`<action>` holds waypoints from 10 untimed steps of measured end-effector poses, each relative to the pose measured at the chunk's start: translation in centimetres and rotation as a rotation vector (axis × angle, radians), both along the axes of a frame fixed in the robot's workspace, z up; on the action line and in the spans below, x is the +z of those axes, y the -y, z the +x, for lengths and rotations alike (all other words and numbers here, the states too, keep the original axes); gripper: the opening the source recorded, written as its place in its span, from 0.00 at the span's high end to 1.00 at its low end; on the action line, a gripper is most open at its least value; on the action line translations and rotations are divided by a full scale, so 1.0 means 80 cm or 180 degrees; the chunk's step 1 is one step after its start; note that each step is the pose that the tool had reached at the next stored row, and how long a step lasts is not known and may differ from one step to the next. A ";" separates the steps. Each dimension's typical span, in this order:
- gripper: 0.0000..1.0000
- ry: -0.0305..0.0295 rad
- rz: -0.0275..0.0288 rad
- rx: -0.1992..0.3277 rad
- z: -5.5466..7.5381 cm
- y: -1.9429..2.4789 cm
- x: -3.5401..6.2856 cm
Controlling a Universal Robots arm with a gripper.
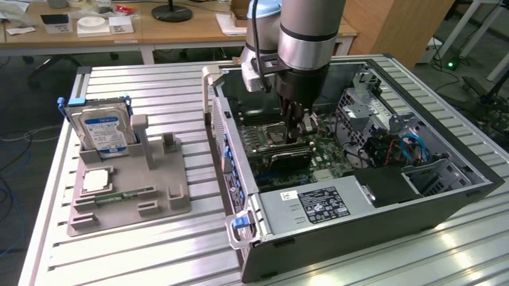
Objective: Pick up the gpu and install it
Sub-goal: 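Insert the gpu into the slot, then press down on the gpu until it lock into place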
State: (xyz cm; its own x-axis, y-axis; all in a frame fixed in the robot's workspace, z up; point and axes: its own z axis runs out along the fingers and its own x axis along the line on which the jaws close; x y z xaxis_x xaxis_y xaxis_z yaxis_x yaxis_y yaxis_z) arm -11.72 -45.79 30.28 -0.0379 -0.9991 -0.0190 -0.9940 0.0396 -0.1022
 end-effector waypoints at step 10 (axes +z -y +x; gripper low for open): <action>0.90 0.0000 0.0000 0.0000 0.000 0.0000 0.000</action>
State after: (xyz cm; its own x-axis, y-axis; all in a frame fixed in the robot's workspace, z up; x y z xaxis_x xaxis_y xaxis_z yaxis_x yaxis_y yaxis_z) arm -11.72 -45.79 30.28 -0.0378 -0.9991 -0.0190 -0.9940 0.0396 -0.1022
